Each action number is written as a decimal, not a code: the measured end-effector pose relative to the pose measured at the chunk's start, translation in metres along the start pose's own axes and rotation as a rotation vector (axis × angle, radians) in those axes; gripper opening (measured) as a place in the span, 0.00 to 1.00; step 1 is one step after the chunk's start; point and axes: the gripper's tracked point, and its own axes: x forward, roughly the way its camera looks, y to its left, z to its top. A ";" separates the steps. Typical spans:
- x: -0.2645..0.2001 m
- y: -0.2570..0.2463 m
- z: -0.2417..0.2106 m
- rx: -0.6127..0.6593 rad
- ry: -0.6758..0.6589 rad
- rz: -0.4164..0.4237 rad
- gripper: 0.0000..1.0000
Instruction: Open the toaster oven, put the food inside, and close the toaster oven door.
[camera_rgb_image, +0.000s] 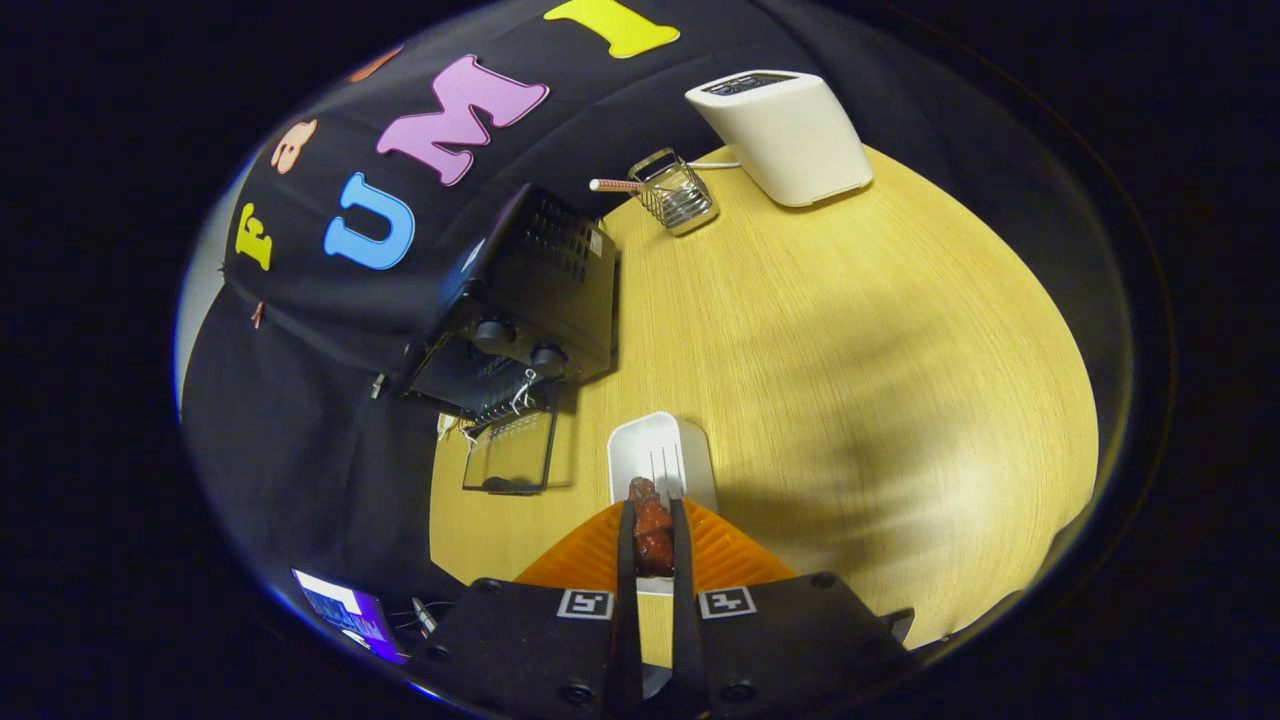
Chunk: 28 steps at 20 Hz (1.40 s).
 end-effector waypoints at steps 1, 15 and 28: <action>-0.005 0.006 0.002 0.007 -0.016 0.002 0.16; -0.033 0.130 -0.022 0.050 -0.164 0.069 0.16; 0.017 0.235 -0.073 0.190 -0.219 0.176 0.16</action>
